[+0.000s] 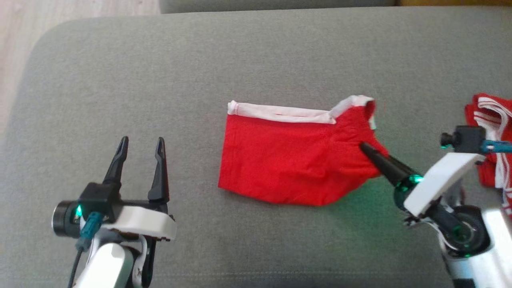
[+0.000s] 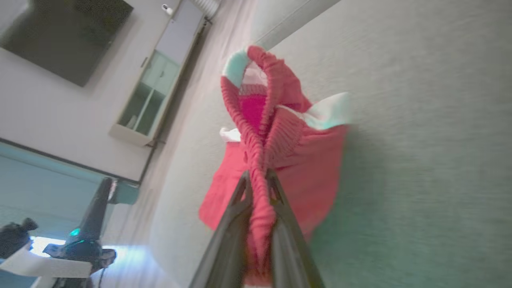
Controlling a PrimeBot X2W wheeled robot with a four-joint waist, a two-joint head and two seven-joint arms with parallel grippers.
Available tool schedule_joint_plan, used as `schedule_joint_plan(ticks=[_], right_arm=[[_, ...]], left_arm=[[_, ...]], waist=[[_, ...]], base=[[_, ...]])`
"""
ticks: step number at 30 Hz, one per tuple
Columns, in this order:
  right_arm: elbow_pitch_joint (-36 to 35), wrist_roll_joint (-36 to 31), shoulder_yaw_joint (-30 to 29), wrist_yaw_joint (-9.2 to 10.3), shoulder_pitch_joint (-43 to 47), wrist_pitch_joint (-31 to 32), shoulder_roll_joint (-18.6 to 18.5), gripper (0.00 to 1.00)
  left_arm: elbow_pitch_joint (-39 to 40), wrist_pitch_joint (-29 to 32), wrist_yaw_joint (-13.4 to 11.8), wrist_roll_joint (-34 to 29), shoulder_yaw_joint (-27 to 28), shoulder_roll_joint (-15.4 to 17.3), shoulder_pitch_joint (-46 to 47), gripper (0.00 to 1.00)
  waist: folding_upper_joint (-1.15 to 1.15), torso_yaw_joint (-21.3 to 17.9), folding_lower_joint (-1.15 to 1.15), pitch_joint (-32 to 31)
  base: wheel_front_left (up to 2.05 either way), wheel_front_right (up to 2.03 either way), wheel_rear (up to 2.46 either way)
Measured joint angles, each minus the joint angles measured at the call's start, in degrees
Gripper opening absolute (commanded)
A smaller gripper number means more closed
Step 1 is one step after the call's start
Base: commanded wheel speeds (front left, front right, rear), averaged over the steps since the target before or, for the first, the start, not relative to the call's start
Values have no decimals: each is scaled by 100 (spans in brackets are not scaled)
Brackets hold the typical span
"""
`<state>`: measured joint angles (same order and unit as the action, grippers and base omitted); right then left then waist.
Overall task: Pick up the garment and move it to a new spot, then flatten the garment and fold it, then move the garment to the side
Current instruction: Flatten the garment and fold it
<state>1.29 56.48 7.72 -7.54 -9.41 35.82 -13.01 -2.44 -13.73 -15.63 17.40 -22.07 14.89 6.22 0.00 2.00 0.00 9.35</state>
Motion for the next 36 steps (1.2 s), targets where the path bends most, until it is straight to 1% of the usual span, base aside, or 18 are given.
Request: schedule_joint_plan(ticks=[4,7,9,12,19,23,25,26,27,28,32,35,36], right_arm=[[37,197,107,0,-120,232,392,0],[319,268,348,0,-352,300,679,0],[532,265,560,0,-531,248,780,0],[911,249,856,0,-818,-36,869,0],[1840,76,1589,0,-1502,-909,883,0],[2215,97,2018,0,-1724,-1305,884,0],[2341,213,2240,1,-1781,-1528,890,0],[2434,188,2363,0,-1834,-1631,888,7],[2516,159,2471,0,-1884,-1738,888,44],[2574,180,2557,0,-1927,-1883,888,100],[2618,160,2794,0,-1989,-2520,887,100],[2616,-170,2928,0,-2086,-3150,837,100],[2616,-170,2928,0,-2086,-3150,837,100]], left_arm=[[14,1,1,1,-76,-9,-2,100],[14,1,5,1,-115,-20,-1,100],[13,1,9,1,-121,-34,2,100],[7,0,9,2,-130,-55,15,100],[-89,-7,56,2,-142,-113,216,100],[-119,-48,56,2,-141,-140,232,100],[-140,-48,58,2,-141,-162,232,100],[-149,-48,59,29,-140,-176,232,100],[-159,-49,79,59,-138,-198,233,100],[-169,-49,86,58,-140,-216,233,100],[-193,-49,101,57,-136,-238,236,100],[-222,-51,101,57,-135,-241,237,100],[-222,-51,101,57,-135,-241,237,100]], waist=[[0,149,0,-21],[0,278,0,9],[0,368,0,48],[0,504,0,125],[0,759,0,324],[0,814,0,403],[0,820,0,426],[0,819,0,434],[0,817,0,443],[0,817,0,447],[0,810,0,448],[0,781,0,437],[0,781,0,437]], base=[[0,0,0],[0,0,0],[0,0,0],[0,0,0],[0,0,0],[0,0,0],[0,0,0],[0,0,0],[0,0,0],[0,0,0],[0,0,0],[0,0,0],[0,0,0]])
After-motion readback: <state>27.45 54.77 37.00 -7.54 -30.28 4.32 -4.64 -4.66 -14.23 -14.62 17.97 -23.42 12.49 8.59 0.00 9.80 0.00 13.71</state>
